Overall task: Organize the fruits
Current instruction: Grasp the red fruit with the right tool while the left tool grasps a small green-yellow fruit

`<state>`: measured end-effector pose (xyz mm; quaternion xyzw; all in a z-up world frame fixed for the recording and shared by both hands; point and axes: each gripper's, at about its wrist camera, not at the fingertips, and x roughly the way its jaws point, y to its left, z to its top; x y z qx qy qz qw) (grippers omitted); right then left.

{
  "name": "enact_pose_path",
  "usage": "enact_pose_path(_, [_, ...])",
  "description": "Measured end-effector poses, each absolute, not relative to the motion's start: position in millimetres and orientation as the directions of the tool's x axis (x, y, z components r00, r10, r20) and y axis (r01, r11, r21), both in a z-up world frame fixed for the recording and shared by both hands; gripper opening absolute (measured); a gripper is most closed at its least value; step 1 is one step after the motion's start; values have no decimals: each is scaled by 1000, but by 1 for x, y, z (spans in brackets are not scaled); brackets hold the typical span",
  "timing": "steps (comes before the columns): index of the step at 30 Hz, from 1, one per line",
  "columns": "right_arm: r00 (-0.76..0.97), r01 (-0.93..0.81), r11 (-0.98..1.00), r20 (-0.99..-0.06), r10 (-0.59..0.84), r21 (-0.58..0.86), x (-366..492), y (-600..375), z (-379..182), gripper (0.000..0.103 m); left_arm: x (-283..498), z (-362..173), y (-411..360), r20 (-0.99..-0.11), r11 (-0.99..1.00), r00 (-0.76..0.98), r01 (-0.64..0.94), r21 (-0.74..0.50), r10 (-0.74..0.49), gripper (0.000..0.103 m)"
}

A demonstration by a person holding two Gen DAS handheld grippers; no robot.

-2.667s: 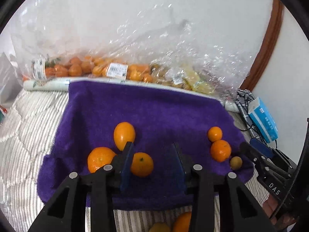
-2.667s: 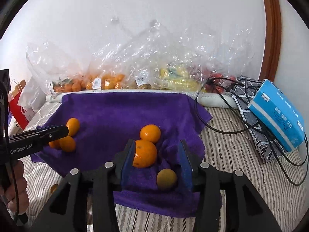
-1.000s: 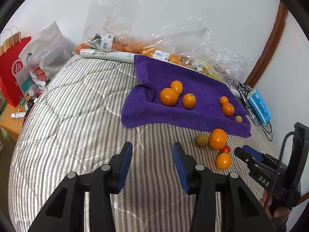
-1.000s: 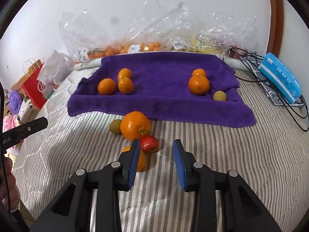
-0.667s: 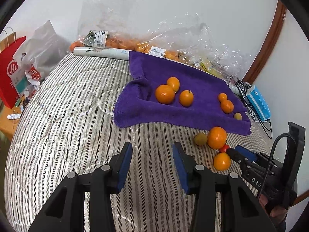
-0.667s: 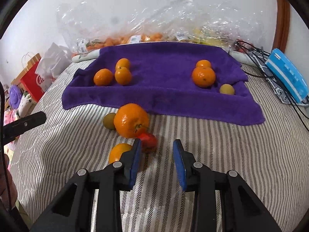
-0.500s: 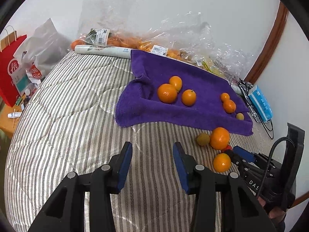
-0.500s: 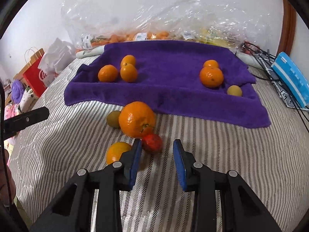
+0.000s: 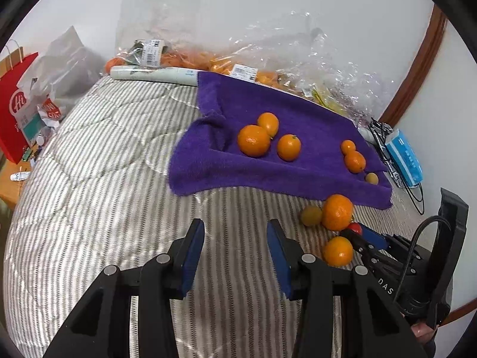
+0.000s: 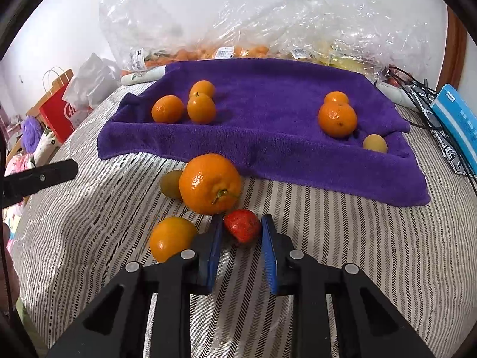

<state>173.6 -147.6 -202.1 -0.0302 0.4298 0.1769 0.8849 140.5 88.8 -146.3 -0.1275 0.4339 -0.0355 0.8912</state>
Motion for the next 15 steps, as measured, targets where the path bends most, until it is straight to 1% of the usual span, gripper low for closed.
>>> enact_pose_path(9, [635,-308,950,-732,249,57,162,-172,-186,26,146,-153,64,-777,964,594,-7,-265,-210,41])
enact_pose_path(15, [681,-260,965,-701,211,38,156,-207,-174,26,148,-155,42,-774,962,586,39,-268,-240,41])
